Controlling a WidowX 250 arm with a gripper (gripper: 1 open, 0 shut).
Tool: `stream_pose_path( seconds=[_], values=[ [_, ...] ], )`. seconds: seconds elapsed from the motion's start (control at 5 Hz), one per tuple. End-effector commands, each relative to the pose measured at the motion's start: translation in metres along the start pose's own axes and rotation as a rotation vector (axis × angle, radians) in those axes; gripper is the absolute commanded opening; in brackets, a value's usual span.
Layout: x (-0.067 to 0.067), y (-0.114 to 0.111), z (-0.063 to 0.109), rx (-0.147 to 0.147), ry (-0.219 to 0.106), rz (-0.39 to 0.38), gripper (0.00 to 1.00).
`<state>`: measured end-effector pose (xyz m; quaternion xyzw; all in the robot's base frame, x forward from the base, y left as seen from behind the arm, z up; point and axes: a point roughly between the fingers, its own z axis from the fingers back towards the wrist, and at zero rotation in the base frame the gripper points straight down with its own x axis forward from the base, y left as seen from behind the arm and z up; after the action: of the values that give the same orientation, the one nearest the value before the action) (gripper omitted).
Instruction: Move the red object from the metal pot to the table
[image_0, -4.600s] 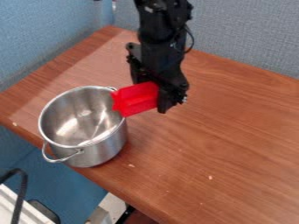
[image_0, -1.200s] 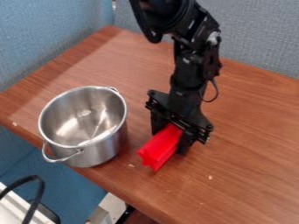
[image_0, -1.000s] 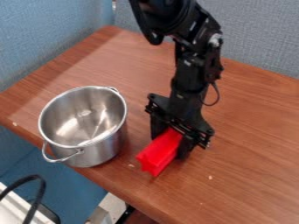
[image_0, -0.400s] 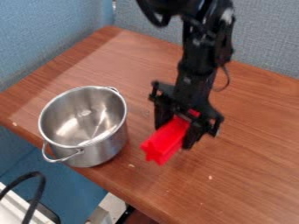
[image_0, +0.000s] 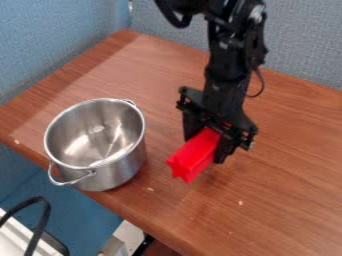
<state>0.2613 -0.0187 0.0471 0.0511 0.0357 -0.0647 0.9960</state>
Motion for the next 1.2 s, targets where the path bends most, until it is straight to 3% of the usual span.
stream_pose_path(
  seconds=[0.0, 0.2, 0.6, 0.8, 1.0],
  values=[
    [0.007, 0.008, -0.007, 0.01, -0.036, -0.023, 0.0],
    [0.017, -0.001, -0.012, 0.018, -0.041, -0.036, 0.0],
    [0.011, -0.01, -0.013, -0.02, -0.032, -0.041, 0.0],
    [0.006, -0.011, -0.013, -0.034, -0.025, -0.027, 1.0],
    [-0.003, -0.01, -0.012, -0.043, -0.021, -0.036, 1.0]
  ],
)
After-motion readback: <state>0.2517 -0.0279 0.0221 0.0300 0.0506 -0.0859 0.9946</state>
